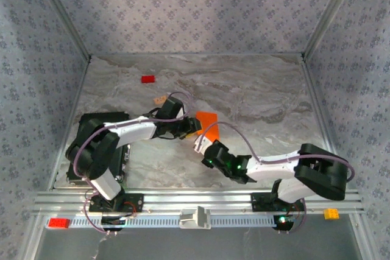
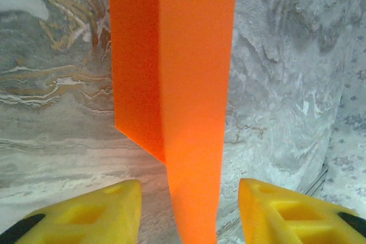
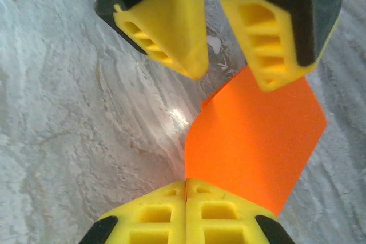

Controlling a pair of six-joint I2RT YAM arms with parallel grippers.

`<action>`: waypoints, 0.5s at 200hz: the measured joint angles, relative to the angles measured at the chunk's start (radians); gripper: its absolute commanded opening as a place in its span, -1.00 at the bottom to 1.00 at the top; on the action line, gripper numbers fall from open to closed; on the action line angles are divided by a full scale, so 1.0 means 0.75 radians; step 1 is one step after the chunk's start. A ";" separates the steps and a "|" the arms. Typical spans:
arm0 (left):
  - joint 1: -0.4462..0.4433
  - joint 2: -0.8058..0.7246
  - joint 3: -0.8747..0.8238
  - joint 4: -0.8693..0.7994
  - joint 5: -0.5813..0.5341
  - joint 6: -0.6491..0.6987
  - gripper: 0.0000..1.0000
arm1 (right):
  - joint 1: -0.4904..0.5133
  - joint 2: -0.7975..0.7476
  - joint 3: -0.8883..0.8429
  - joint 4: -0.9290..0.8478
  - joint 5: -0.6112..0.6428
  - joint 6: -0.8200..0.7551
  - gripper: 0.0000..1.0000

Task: Fold a paper plane with a square sheet of paper (pick it up from the middle)
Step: Third fold the triangle at the center of the table.

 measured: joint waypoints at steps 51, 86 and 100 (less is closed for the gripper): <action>0.077 -0.124 -0.003 -0.090 -0.075 0.041 0.10 | -0.219 -0.052 0.065 -0.139 -0.427 0.160 -0.96; 0.108 -0.130 -0.004 -0.122 -0.084 0.060 0.02 | -0.323 -0.027 0.105 -0.187 -0.700 0.283 -0.97; 0.112 -0.130 -0.004 -0.124 -0.083 0.070 -0.07 | -0.352 -0.008 0.118 -0.193 -0.803 0.315 -0.96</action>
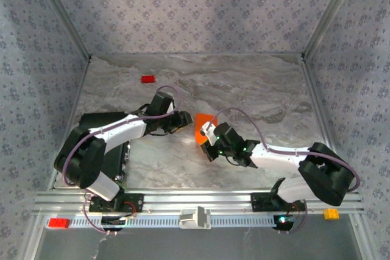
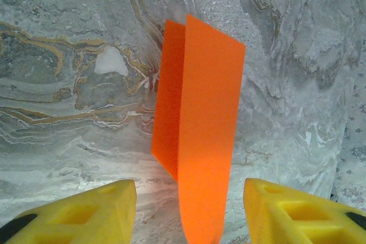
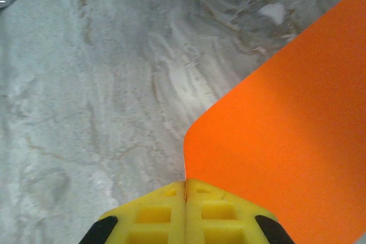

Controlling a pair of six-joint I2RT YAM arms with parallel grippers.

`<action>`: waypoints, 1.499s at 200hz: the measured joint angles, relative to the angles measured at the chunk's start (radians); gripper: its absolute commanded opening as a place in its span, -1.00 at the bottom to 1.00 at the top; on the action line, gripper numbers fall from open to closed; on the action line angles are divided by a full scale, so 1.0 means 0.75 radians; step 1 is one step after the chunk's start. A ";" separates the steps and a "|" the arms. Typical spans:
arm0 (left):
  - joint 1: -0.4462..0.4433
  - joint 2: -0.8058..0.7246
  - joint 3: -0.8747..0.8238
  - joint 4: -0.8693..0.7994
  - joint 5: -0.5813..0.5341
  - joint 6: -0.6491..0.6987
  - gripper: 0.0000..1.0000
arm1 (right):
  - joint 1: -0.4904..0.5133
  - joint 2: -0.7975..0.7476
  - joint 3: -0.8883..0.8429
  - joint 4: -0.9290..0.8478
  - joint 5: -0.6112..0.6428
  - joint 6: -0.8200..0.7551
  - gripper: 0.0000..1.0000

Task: Fold a paper plane with a square sheet of paper (pick it up from the middle)
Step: Third fold the triangle at the center of the table.

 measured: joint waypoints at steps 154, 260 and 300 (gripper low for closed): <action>-0.004 0.456 0.387 -0.057 0.232 0.166 -0.63 | -0.192 0.159 0.012 0.089 -0.513 0.192 -0.96; -0.038 0.646 0.466 -0.137 0.271 0.246 -0.74 | -0.217 0.177 0.012 0.099 -0.522 0.228 -0.96; -0.039 0.648 0.467 -0.138 0.270 0.260 -0.77 | -0.226 0.178 0.012 0.097 -0.519 0.233 -0.96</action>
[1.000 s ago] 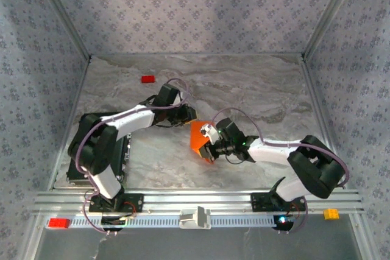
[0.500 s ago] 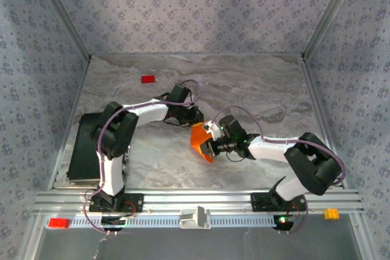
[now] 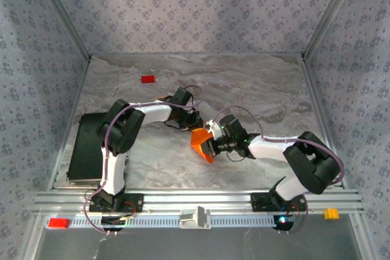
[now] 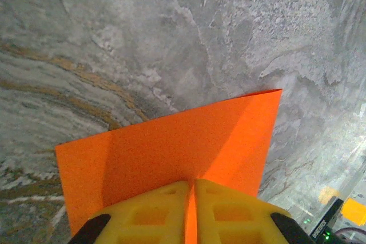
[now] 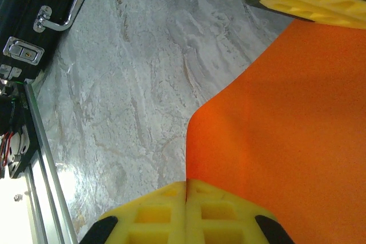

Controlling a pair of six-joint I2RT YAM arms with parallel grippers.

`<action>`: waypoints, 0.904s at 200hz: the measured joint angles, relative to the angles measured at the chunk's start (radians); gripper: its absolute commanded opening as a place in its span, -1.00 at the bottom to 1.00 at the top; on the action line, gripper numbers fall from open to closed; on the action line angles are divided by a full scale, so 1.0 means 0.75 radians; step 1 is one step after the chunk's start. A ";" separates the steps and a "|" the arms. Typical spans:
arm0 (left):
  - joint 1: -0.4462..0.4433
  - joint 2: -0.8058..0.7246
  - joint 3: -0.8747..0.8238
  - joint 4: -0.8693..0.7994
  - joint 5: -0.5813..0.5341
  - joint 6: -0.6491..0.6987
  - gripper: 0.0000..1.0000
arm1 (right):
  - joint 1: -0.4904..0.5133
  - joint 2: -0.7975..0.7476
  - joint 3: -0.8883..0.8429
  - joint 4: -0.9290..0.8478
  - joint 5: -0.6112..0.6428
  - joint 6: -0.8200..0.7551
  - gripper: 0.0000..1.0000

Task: Fold a paper plane with a square sheet of paper (pick it up from the middle)
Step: Third fold the triangle at the center of the table.

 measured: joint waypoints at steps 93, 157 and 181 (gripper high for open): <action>-0.001 0.000 -0.001 -0.002 -0.010 0.019 -0.79 | -0.067 0.001 0.003 -0.094 0.151 0.035 -0.96; -0.003 -0.001 -0.001 -0.002 -0.014 0.019 -0.78 | -0.071 0.012 0.027 -0.175 0.193 0.035 -0.96; -0.003 -0.001 -0.001 -0.002 -0.015 0.018 -0.78 | -0.071 0.013 0.028 -0.186 0.202 0.036 -0.96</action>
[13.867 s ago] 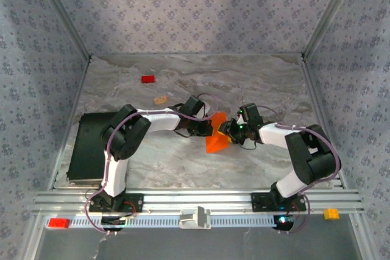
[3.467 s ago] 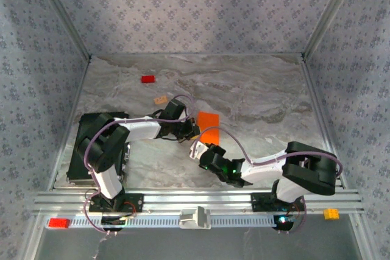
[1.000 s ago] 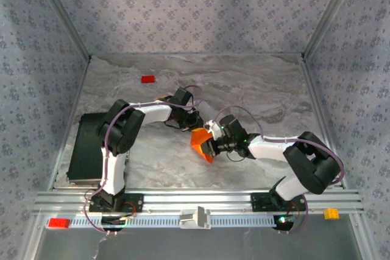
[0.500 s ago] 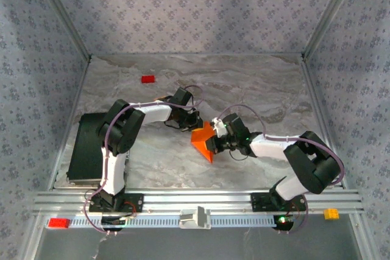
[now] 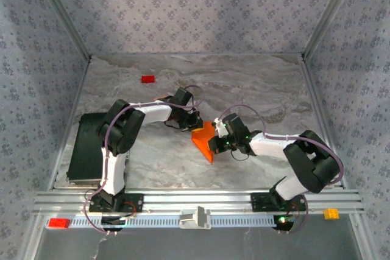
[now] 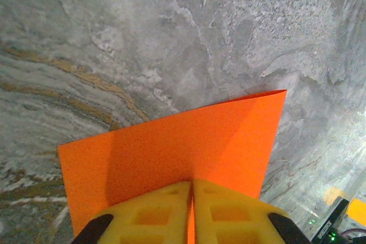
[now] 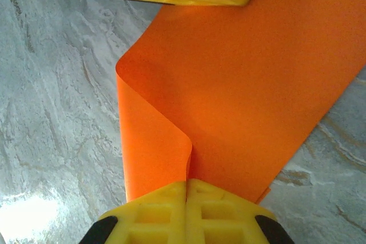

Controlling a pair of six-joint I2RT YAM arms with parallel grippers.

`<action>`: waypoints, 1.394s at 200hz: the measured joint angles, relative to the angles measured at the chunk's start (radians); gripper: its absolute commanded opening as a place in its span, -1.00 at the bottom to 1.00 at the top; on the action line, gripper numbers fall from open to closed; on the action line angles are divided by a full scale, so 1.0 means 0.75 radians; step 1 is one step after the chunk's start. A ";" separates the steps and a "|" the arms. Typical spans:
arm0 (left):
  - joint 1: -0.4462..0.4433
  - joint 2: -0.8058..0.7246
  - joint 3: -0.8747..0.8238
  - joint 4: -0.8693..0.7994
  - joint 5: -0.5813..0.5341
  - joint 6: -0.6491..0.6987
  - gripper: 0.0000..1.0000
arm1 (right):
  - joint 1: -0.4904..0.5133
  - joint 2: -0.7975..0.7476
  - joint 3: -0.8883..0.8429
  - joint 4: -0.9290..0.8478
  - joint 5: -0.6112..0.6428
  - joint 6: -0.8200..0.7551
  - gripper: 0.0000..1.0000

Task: Fold a paper plane with a square sheet of paper (pick it up from the middle)
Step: Third fold the triangle at the center of the table.

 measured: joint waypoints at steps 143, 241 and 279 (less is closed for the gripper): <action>-0.004 -0.009 -0.010 0.007 -0.014 -0.002 -0.79 | 0.000 0.009 0.017 -0.024 0.008 -0.001 -0.96; -0.004 -0.013 -0.023 0.026 -0.015 -0.010 -0.79 | 0.000 0.033 0.046 -0.055 0.013 -0.001 -0.97; -0.004 -0.013 -0.023 0.026 -0.015 -0.010 -0.79 | 0.000 0.036 0.048 -0.058 0.018 -0.001 -0.96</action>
